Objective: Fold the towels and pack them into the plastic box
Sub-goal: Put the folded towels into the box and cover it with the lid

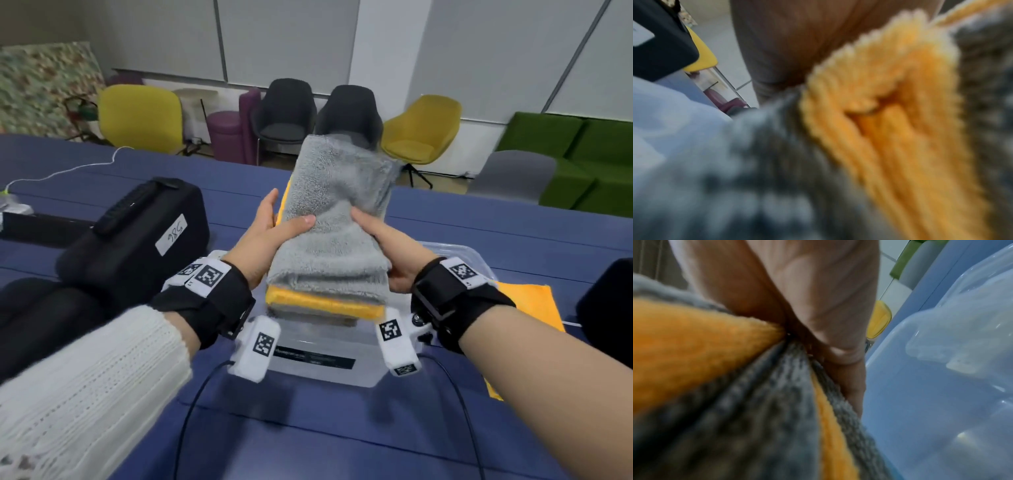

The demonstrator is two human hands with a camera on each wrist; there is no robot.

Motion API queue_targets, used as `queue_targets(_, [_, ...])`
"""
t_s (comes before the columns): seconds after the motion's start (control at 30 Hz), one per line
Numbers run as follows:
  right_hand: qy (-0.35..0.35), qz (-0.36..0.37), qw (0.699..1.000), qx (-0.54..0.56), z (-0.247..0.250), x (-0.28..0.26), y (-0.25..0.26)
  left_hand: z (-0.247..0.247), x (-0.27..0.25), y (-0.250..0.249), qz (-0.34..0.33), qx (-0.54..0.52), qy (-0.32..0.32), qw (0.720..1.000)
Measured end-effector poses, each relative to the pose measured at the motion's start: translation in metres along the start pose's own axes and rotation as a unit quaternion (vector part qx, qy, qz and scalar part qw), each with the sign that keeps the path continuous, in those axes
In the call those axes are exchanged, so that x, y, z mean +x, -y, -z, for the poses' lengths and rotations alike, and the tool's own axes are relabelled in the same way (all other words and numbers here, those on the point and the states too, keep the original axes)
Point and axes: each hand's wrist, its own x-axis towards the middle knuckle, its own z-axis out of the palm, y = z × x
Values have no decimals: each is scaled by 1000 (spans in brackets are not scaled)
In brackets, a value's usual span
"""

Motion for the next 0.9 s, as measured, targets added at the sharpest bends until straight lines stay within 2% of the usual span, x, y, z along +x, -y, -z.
queue_targets(0.1, [-26, -56, 993, -97, -10, 36, -11, 33, 19, 12, 83, 44, -5, 996])
queue_targets(0.23, [-1, -116, 980, -163, -7, 74, -28, 59, 35, 35, 144, 61, 21, 987])
queue_targets(0.37, [2, -178, 978, -105, 10, 95, -43, 62, 42, 48, 197, 82, 61, 975])
queue_targets(0.47, [20, -188, 980, -62, 21, 102, -52, 59, 47, 50, 218, 115, 100, 964])
queue_targets(0.53, [46, -199, 978, -36, 26, 106, -57, 61, 49, 48, 220, 137, 101, 960])
queue_targets(0.6, [38, -208, 977, -8, 35, 117, -63, 70, 56, 44, 225, 166, 117, 953])
queue_targets(0.67, [51, -227, 973, -1, 32, 116, -70, 83, 50, 32, 176, 276, 114, 938])
queue_targets(0.77, [45, -267, 962, -22, 39, 130, -92, 103, 50, 27, 100, 387, 45, 915])
queue_targets(0.8, [41, -279, 959, -38, 41, 135, -101, 110, 50, 29, 98, 420, 38, 901])
queue_targets(0.83, [33, -292, 955, -44, 44, 143, -113, 117, 50, 33, 116, 448, 47, 885])
queue_targets(0.9, [21, -302, 952, -47, 48, 145, -124, 120, 47, 36, 144, 469, 107, 864])
